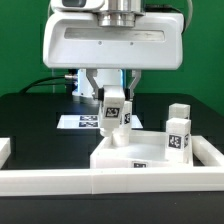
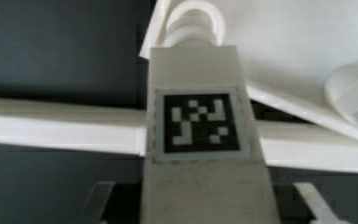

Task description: Assemble square table

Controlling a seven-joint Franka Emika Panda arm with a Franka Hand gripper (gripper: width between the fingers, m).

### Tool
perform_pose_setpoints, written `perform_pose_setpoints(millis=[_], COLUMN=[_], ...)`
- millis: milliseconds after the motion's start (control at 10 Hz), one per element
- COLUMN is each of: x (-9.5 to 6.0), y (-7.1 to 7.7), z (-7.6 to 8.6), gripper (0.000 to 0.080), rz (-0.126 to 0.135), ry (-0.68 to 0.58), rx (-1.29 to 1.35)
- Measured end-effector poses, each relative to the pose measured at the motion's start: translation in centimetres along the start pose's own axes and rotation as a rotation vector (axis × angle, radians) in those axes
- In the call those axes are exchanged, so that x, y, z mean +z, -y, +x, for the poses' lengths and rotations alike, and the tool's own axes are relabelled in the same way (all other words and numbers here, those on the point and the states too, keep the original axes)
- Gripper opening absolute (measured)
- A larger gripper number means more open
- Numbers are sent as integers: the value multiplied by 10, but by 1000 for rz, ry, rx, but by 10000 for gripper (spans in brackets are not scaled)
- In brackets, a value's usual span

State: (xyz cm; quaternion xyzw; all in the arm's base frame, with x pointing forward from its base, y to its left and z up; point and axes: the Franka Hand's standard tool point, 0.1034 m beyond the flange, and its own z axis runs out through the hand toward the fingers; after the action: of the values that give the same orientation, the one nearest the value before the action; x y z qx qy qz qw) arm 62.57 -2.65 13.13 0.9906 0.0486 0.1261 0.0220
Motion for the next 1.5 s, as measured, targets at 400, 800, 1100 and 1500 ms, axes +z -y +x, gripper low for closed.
perform_pose_setpoints(millis=[400,800,1100,1500], x=[1,2,4,6], y=[-8,-10,-18,-18], z=[-8,-10,-14,-15], gripper=[291,291,291,291], rz=[7,12,53,57], ry=[-4,-1,-6,-8], rx=[63,77,190,207])
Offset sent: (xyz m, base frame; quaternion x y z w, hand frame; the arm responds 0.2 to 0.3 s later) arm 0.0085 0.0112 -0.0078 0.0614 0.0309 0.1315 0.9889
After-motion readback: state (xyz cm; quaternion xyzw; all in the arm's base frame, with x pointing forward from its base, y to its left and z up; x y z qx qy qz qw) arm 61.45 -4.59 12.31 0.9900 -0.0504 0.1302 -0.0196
